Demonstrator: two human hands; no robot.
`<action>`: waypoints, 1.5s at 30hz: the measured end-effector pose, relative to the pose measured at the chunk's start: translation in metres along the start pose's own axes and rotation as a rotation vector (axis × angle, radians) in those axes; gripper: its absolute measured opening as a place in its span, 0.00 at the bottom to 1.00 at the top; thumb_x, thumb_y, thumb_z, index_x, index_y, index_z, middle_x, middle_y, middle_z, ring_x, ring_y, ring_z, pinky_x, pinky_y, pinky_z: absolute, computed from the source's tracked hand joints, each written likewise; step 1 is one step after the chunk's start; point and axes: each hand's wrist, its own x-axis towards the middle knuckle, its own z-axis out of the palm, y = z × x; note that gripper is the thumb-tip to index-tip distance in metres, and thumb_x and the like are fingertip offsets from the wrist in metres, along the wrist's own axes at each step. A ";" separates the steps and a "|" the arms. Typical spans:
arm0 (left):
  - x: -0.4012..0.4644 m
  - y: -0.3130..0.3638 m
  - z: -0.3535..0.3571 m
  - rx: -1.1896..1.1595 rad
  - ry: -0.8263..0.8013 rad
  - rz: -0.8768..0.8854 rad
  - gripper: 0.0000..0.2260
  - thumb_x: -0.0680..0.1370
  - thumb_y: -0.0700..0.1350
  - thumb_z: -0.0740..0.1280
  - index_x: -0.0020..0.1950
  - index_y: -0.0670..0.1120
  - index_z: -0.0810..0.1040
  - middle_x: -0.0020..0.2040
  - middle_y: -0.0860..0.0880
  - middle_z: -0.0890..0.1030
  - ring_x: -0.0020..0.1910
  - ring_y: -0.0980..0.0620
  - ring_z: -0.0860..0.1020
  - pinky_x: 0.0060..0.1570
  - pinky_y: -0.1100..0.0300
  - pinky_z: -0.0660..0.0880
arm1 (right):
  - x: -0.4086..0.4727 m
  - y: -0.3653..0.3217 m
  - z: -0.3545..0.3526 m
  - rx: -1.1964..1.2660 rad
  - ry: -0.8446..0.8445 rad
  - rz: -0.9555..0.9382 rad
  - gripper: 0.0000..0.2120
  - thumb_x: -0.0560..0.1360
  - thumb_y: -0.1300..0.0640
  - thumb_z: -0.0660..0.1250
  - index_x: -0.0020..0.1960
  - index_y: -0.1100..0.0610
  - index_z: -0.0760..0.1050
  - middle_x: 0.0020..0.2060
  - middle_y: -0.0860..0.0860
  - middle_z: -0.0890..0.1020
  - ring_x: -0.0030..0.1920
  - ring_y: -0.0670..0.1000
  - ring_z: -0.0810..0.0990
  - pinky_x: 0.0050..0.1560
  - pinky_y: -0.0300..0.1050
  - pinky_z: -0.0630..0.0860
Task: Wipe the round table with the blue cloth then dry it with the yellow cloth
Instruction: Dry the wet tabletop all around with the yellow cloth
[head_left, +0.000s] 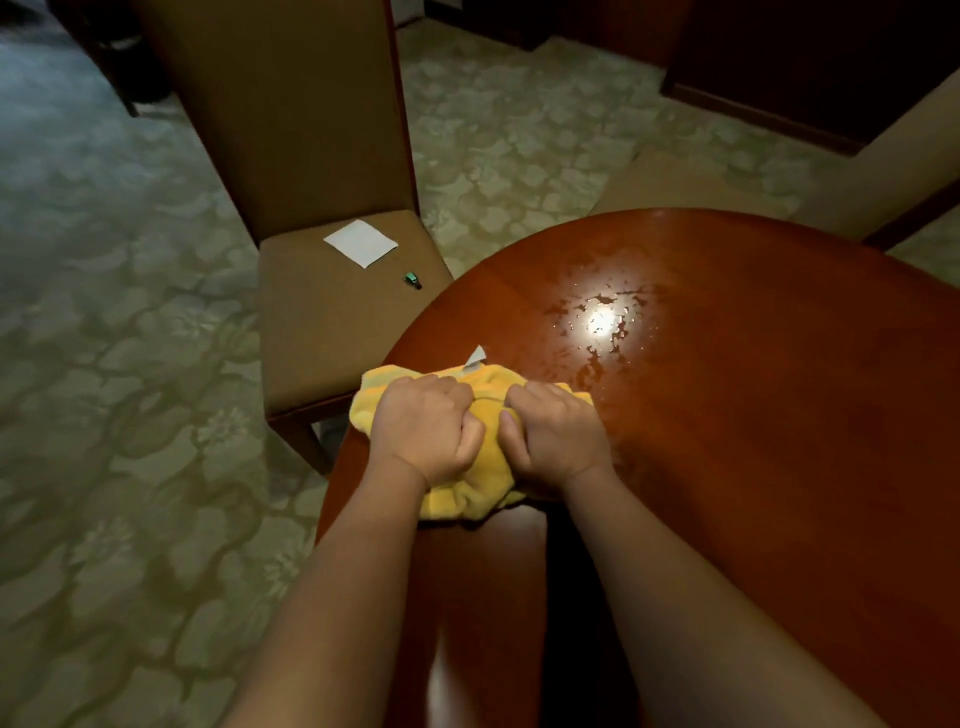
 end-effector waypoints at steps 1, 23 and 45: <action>0.001 -0.001 0.001 0.005 0.009 -0.001 0.13 0.67 0.48 0.55 0.29 0.44 0.74 0.26 0.47 0.75 0.26 0.45 0.73 0.27 0.57 0.67 | 0.002 0.001 0.001 -0.009 -0.006 -0.006 0.15 0.71 0.49 0.55 0.35 0.58 0.73 0.30 0.53 0.76 0.30 0.57 0.76 0.26 0.41 0.65; -0.188 0.078 -0.043 0.008 0.000 -0.221 0.09 0.65 0.47 0.57 0.29 0.44 0.72 0.27 0.48 0.72 0.26 0.45 0.72 0.26 0.56 0.67 | -0.137 -0.082 -0.052 0.153 -0.097 -0.158 0.12 0.71 0.49 0.58 0.36 0.57 0.73 0.31 0.52 0.75 0.32 0.55 0.76 0.27 0.41 0.71; -0.003 -0.033 -0.015 -0.092 -0.103 0.122 0.10 0.67 0.48 0.56 0.30 0.46 0.72 0.27 0.48 0.74 0.26 0.46 0.72 0.27 0.56 0.69 | -0.003 -0.038 0.003 0.009 -0.074 0.166 0.11 0.71 0.49 0.57 0.36 0.55 0.71 0.31 0.51 0.74 0.31 0.54 0.74 0.28 0.44 0.66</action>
